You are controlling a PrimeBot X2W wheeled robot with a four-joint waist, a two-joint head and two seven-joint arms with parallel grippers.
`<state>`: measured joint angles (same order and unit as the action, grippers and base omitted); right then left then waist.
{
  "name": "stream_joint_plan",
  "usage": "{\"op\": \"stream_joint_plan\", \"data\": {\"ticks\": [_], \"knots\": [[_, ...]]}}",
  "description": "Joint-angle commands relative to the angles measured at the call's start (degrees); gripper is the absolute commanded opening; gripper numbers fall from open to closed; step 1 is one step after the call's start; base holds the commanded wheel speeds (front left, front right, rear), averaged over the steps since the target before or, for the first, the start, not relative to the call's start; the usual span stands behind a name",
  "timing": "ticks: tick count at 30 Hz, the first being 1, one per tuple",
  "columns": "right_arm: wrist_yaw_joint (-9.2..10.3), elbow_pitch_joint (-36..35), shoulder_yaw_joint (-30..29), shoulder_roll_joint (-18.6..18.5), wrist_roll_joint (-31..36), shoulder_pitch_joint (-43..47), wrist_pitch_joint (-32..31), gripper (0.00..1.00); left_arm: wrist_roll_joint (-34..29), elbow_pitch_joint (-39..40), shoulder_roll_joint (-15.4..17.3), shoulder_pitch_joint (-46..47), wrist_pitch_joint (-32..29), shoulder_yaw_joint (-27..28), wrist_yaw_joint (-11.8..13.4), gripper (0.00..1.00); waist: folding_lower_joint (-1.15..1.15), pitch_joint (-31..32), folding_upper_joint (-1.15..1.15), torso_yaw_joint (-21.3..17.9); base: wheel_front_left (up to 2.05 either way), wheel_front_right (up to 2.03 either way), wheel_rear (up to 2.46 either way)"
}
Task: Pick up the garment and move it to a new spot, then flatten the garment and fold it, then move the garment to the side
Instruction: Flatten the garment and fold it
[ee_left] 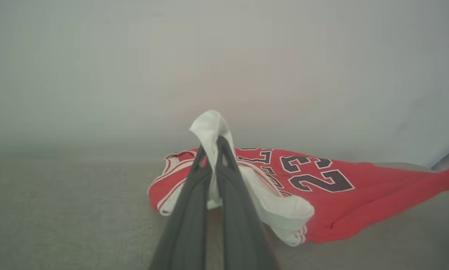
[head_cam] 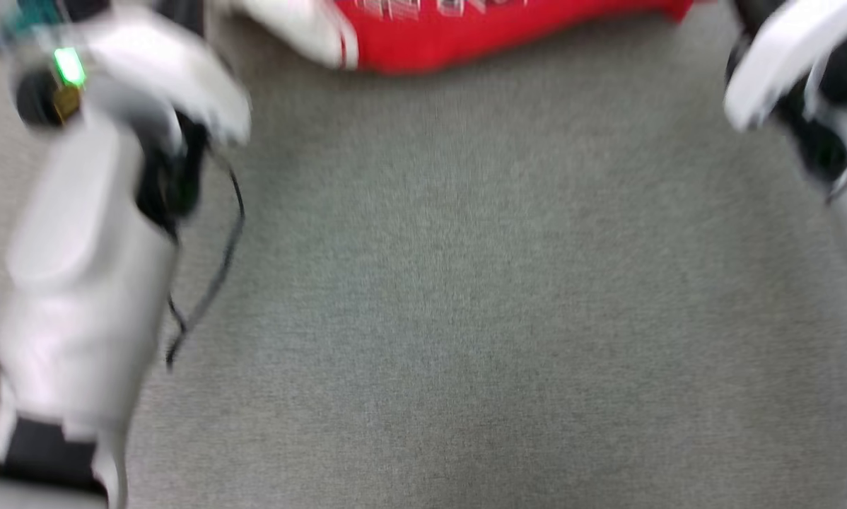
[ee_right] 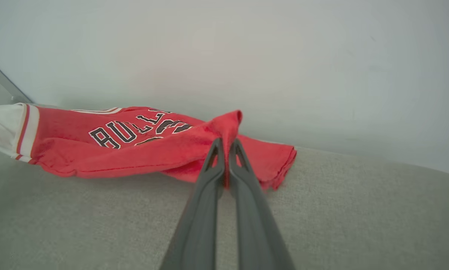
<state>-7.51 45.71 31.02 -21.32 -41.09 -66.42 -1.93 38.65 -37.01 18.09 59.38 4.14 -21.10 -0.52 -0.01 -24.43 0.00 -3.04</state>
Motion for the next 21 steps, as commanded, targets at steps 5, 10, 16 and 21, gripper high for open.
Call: {"op": "stream_joint_plan", "data": {"ticks": [5,10,16,21], "knots": [[0.04,-3.79,0.89,-1.52,-1.53,11.6,2.94,0.0,0.87,5.99,1.2,-14.01,2.36,-0.15,1.57,0.0,0.01,7.9,0.0,-0.31,0.0,0.0,0.0],[0.04,-8.72,0.26,-2.89,-2.06,22.02,5.07,0.0,1.69,14.53,3.19,-27.47,2.66,0.09,4.81,0.0,0.01,10.88,0.0,-0.62,0.0,0.0,0.0],[0.04,-15.31,-2.92,-4.21,-1.29,34.5,5.82,0.0,3.31,26.81,5.96,-43.29,0.72,1.23,10.43,0.0,0.01,13.49,0.0,-1.0,0.0,0.0,0.0],[0.04,-22.05,-6.61,-4.29,1.15,44.48,4.2,0.0,3.78,37.22,8.66,-54.26,-1.66,2.55,15.97,0.0,0.01,14.61,0.0,-1.2,0.0,0.0,0.0]]}}
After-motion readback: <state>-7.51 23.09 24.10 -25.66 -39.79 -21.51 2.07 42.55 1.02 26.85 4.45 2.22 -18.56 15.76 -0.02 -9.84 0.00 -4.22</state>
